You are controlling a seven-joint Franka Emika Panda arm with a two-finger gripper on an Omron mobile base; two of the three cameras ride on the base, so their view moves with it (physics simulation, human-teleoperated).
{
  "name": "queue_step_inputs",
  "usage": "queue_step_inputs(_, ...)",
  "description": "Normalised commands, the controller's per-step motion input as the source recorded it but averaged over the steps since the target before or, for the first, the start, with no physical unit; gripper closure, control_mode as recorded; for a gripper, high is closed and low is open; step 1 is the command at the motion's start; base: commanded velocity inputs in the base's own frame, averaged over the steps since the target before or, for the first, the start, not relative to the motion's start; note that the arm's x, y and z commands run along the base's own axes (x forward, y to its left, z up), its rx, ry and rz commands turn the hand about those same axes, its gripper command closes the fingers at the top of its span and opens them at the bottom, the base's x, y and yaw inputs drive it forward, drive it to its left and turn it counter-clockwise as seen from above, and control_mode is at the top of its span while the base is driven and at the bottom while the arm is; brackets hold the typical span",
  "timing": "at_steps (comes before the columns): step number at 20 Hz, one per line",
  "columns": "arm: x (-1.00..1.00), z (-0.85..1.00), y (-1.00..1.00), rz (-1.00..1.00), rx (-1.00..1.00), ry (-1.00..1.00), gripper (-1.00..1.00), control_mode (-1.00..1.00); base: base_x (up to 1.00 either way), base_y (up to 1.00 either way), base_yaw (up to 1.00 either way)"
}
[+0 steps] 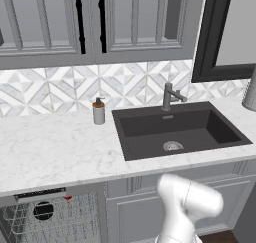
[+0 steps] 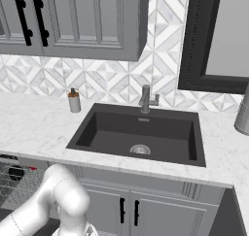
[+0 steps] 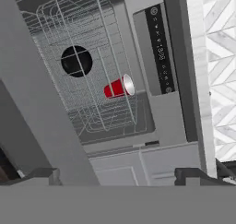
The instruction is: Pick up the cup and bowl from the counter, place them in the dishwasher, and close the dishwasher door.
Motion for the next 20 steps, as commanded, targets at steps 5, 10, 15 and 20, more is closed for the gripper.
queue_step_inputs(5, 0.0, -1.0, -0.25, 0.09, 0.03, -0.37, -1.0, -1.0, 0.0, 0.0, 0.0)
queue_step_inputs(10, 0.03, -1.0, -0.32, 0.12, 0.03, -0.18, -1.0, -1.0, 0.0, 0.0, 0.0)
queue_step_inputs(15, -0.03, -0.59, 0.08, 0.07, -0.02, -0.02, -1.0, -1.0, 0.0, 0.0, 0.0)
queue_step_inputs(20, 0.0, -0.39, 0.32, 0.0, -0.07, 0.02, -1.0, -1.0, 0.0, 0.0, 0.0)
